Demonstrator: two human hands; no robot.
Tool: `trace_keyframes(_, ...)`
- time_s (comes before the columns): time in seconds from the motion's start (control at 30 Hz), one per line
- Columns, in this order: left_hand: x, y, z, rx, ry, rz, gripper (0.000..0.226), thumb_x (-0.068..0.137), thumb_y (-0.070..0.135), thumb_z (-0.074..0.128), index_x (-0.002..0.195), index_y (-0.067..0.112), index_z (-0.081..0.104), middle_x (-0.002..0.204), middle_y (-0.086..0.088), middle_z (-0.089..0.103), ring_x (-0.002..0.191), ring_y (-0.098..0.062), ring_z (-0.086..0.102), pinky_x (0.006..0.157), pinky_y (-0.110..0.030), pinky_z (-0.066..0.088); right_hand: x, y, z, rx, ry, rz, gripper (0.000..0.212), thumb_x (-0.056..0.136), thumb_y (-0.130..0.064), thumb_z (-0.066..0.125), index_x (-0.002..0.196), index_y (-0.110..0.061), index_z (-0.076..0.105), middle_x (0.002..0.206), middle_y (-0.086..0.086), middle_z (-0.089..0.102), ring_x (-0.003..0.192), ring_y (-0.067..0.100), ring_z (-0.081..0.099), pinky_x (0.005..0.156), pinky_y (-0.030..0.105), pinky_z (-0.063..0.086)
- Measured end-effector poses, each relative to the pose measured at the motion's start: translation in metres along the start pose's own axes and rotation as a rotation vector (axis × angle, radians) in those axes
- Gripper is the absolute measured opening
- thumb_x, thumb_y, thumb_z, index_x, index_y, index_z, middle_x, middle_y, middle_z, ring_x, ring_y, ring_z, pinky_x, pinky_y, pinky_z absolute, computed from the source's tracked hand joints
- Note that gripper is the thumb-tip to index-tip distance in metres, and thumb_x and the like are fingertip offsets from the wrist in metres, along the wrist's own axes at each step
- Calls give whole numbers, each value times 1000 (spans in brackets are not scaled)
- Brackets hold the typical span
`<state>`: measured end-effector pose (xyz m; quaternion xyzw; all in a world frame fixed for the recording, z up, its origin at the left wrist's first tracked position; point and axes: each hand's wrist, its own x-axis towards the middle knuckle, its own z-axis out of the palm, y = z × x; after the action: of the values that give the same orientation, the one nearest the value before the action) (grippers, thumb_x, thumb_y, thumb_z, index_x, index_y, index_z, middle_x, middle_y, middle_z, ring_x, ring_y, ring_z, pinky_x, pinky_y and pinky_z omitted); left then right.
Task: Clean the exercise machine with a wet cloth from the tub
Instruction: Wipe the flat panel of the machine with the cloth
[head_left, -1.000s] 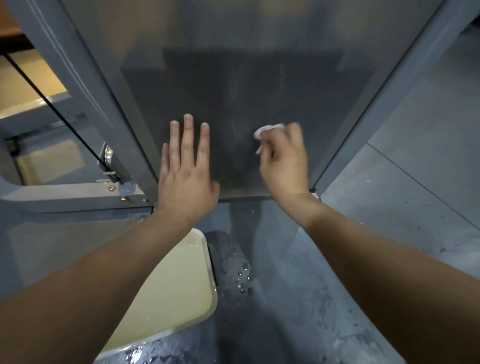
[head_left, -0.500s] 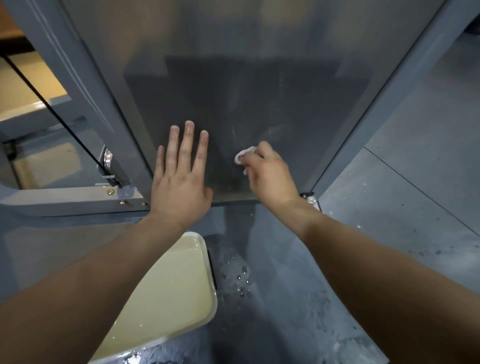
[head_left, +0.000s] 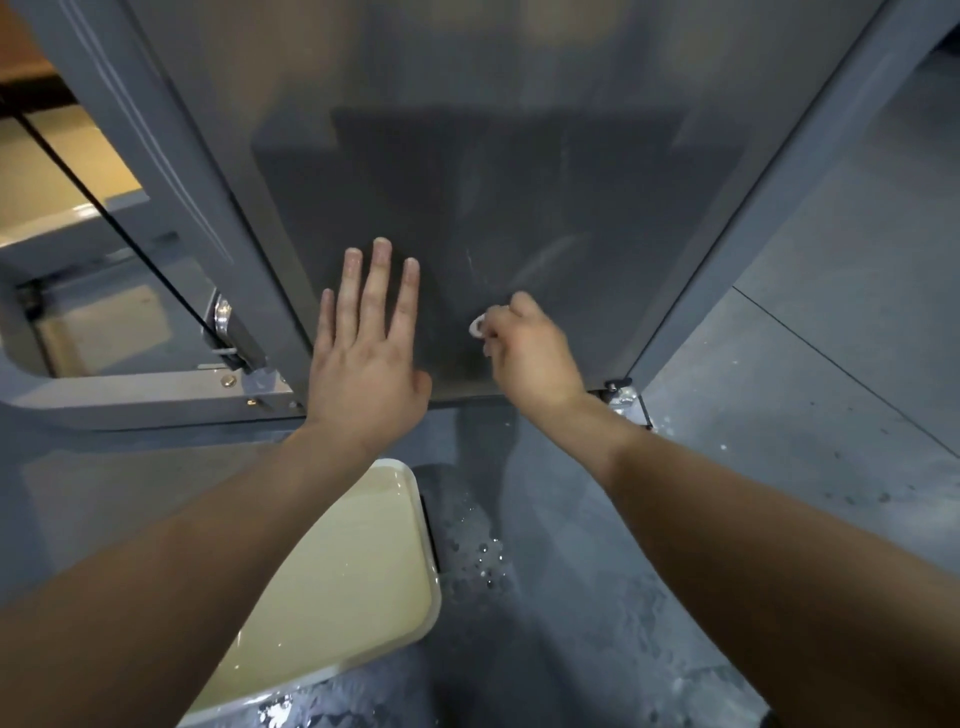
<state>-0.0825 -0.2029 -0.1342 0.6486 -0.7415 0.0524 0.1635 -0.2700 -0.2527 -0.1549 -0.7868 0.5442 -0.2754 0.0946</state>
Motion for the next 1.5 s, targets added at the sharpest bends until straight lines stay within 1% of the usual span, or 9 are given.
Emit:
trace_keyframes(0.13,-5,12,-6,-209,194,51,61,72,16,60,131,6,52,141,-15,43,129,-36,38,100,-58,41,-8,-14,-12,269,-61,158,9,91,-8,66,89,-16,62,87,0,58,77,20,63,73,37,56)
trace_keyframes(0.23,-5,16,-9,-445,98,95,35,78,19,60,111,8,55,110,-6,52,102,-26,48,86,-44,45,-11,-26,-39,800,-113,501,16,97,-15,70,89,-16,56,78,7,68,64,14,66,59,33,59)
trace_keyframes(0.4,-5,30,-19,-959,-174,-108,38,84,29,76,117,24,57,110,7,62,95,-4,63,83,-23,53,-23,-30,-68,1015,-241,558,10,101,-17,65,99,-15,56,85,3,73,75,18,68,62,32,60)
trace_keyframes(0.5,-7,34,-19,-1058,-217,-107,27,87,23,81,107,25,64,103,8,68,90,-5,66,82,-24,54,-38,-23,-67,1125,-311,546,8,105,-15,57,98,-19,56,92,13,69,77,21,68,68,33,58)
trace_keyframes(0.67,-19,33,-8,-910,-297,-51,55,70,33,94,112,24,60,113,7,61,100,-9,60,86,-24,52,-51,-3,-72,1302,-328,541,12,107,-6,45,101,-15,51,93,11,69,86,25,68,84,38,58)
trace_keyframes(0.8,-16,32,-3,-870,-251,17,54,69,34,93,110,18,61,110,2,56,97,-12,58,85,-19,47,-53,4,-74,1363,-346,580,12,107,-5,44,105,-13,53,98,11,73,91,26,72,86,38,60)
trace_keyframes(0.93,-5,37,0,-1002,-232,32,20,81,9,85,95,10,69,107,-7,57,93,-19,63,87,-25,54,-54,7,-71,1357,-332,641,12,106,-4,44,107,-10,55,98,9,71,94,26,70,84,38,60)
trace_keyframes(1.27,3,47,2,-1342,-329,-450,20,109,15,46,90,17,51,81,-6,55,78,-25,51,78,-53,52,-52,7,-64,1180,-261,743,9,107,-11,49,101,-14,55,73,-3,66,64,10,64,74,30,51)
trace_keyframes(1.5,6,45,-4,-1436,-371,-493,23,110,13,44,88,17,51,69,2,55,54,-10,50,53,-26,45,-50,1,-67,1201,-410,603,26,92,-33,69,111,-17,65,100,7,68,97,26,63,100,47,50)
